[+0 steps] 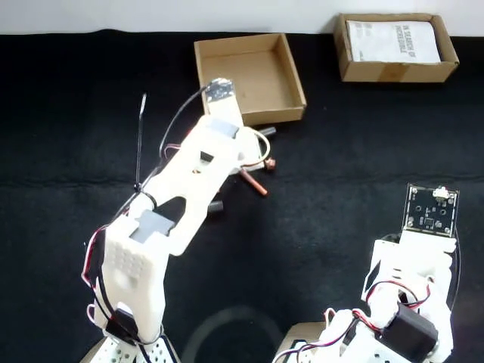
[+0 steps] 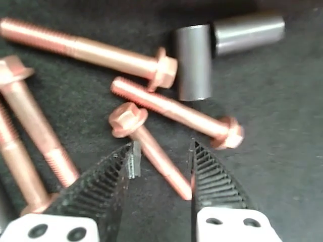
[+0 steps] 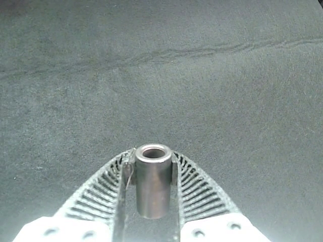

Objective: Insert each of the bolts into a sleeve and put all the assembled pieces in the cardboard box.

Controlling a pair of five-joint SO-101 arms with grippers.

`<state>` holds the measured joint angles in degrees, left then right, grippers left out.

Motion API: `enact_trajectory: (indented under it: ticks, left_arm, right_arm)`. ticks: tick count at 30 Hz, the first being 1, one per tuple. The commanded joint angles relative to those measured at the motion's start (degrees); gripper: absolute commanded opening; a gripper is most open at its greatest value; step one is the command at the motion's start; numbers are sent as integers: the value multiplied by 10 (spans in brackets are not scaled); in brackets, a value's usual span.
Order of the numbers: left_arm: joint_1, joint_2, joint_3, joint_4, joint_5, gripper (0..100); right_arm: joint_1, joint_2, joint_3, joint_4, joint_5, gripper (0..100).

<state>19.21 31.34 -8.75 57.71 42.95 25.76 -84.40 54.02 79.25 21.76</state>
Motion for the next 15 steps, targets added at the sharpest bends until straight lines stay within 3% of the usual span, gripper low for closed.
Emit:
enact_trajectory:
  ticks: [1,12,15]
  left_arm:
    - [-19,11,-22,-5,4,171]
    - [-51,48,-26,-5,36,165]
    - [-50,50,-26,-8,37,50]
  right_arm:
    - [-6,-2,1,-1,2,8]
    - [-6,-2,46,-34,4,8]
    - [-6,-2,68,-58,4,8]
